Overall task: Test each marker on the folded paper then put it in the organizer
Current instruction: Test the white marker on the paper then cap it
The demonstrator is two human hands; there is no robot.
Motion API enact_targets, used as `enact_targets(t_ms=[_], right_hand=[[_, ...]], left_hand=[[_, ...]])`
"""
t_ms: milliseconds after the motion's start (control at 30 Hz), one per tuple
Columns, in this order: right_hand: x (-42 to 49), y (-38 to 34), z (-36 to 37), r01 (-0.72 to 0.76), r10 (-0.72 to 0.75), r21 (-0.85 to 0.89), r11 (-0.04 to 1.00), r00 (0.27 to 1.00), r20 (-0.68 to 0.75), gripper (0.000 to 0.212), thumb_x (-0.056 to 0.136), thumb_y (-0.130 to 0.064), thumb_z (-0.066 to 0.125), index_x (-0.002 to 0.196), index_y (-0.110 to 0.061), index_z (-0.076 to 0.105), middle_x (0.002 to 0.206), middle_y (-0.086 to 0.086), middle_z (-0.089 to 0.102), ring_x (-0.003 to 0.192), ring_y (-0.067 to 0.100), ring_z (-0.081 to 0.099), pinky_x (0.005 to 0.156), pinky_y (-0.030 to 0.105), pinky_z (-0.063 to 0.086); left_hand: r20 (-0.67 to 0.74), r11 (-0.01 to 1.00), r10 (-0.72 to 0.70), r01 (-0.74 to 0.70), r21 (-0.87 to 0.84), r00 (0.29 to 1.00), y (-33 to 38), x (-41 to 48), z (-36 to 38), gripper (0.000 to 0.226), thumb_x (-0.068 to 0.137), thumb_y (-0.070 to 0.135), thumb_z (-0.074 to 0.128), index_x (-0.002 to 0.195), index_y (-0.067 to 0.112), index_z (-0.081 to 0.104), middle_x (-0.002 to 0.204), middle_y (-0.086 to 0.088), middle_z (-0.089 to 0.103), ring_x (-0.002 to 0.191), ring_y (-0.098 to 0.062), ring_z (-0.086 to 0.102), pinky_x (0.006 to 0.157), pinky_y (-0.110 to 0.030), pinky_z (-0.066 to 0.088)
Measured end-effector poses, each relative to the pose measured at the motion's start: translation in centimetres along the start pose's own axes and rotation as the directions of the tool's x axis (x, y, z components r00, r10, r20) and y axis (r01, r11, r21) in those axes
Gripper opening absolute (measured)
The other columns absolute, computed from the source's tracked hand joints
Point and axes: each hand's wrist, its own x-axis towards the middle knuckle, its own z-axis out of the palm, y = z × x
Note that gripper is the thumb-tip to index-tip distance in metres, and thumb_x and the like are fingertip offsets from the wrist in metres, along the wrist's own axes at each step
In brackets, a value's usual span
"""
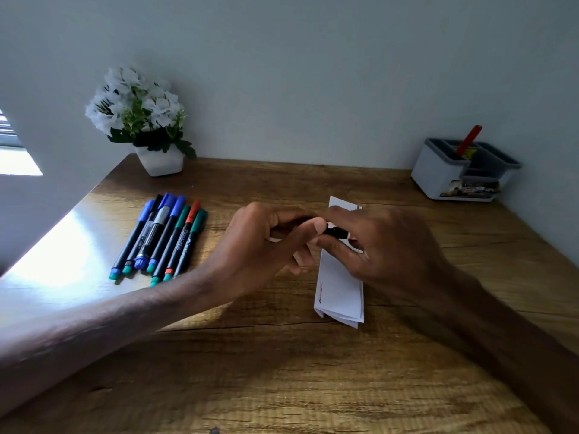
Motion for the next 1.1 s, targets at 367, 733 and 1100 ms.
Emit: enact_targets(t_ms=[367,733,1100], right_hand=[[0.2,2.5,-1.7,-0.384,0.306,0.834,0.396,0.912,0.274,0.036,0.093,0.012,0.035,0.093,-0.004,0.067,0.093,0.011,0.076,0.077,0.019,0.064,0.060,0.027,0.051],[-0.1,2.5,-0.3,-0.328,0.375,0.932,0.156,0.892,0.252,0.021,0.089,-0.022,0.061,0.104,-0.007,0.062,0.083,0.009,0.069,0.075,0.021,0.064,0.057,0.030,0.053],[-2.1,1.0,-0.2,-0.332,0.397,0.921,0.203,0.888,0.232,0.021,0.095,-0.008,0.059,0.114,0.001,0.061,0.096,0.020,0.077,0.092,0.033,0.077,0.078,0.032,0.061]], left_hand=[[-0.030,0.977,-0.023,0.028,0.212,0.999,-0.6,-0.4,-0.7,0.030,0.109,0.038,0.038,0.106,0.025,0.065,0.082,0.010,0.063,0.069,-0.006,0.062,0.060,-0.032,0.055],[0.060,0.975,0.044,-0.056,0.215,0.997,-0.8,0.2,-0.7,0.049,0.082,0.067,0.065,0.090,0.020,0.055,0.082,-0.001,0.062,0.071,-0.017,0.058,0.063,-0.030,0.053],[0.283,0.943,0.055,-0.143,0.300,0.957,-1.3,0.3,-0.9,0.067,0.067,0.061,0.087,0.110,0.036,0.041,0.135,0.015,0.046,0.120,-0.003,0.047,0.100,-0.030,0.051]])
